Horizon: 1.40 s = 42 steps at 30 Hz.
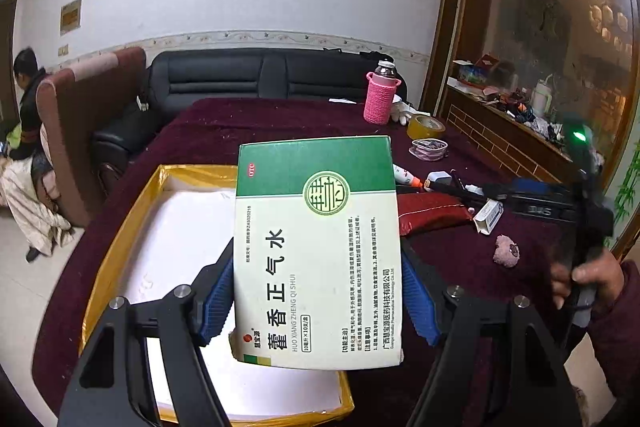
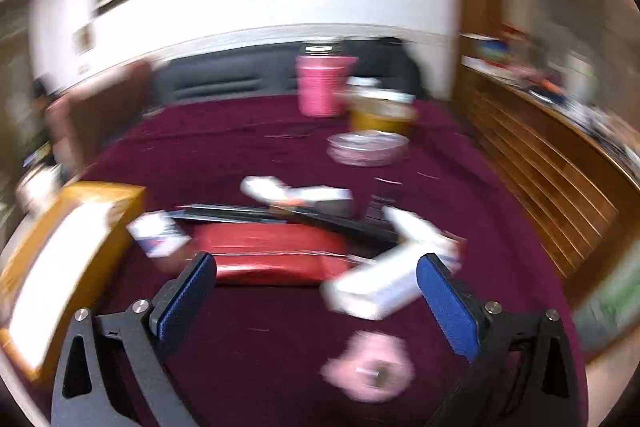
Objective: Organize objects
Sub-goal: 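Grasp the small blue-and-white box with the right gripper while the left holds the green box, then lower both boxes into the yellow-rimmed tray and open both grippers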
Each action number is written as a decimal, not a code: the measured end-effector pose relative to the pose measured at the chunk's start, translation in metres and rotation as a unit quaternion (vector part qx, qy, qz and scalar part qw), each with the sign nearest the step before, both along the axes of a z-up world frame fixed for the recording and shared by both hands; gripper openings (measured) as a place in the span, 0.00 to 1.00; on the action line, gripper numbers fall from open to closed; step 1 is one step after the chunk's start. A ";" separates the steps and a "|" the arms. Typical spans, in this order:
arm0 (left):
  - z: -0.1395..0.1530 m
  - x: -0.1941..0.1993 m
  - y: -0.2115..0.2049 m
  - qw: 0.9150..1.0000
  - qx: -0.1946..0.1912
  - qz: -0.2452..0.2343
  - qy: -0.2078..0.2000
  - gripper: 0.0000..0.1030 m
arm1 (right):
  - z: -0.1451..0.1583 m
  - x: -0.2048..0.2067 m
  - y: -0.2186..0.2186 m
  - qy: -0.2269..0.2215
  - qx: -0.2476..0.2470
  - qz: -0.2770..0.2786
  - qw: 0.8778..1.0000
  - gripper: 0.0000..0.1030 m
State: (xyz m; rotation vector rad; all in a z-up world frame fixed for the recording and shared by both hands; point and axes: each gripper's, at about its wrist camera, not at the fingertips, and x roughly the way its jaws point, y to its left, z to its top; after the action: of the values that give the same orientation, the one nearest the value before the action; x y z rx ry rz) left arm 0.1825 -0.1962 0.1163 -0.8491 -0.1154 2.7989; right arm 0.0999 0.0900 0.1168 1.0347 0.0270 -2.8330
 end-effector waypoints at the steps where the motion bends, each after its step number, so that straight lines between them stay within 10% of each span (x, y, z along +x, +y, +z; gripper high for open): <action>1: -0.002 0.000 -0.002 1.000 0.005 0.002 -0.002 0.70 | -0.004 -0.015 -0.017 -0.030 -0.001 0.028 0.999 0.99; 15: -0.020 0.000 -0.058 0.998 0.029 0.039 -0.024 0.70 | -0.060 -0.114 -0.136 -0.146 0.075 0.131 0.978 0.77; 23: -0.028 -0.009 -0.066 0.997 0.041 0.045 -0.038 0.70 | -0.071 -0.118 -0.147 -0.157 0.090 0.121 0.976 0.36; 42: 0.021 -0.031 -0.066 0.998 -0.011 0.062 -0.023 0.70 | 0.013 -0.088 -0.136 -0.138 -0.087 0.134 0.977 0.36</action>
State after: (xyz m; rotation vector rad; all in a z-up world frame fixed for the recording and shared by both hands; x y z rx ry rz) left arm 0.1517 -0.2620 0.1372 -0.9424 -0.1500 2.9009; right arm 0.0117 -0.0463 0.1301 1.2667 -0.1002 -2.3854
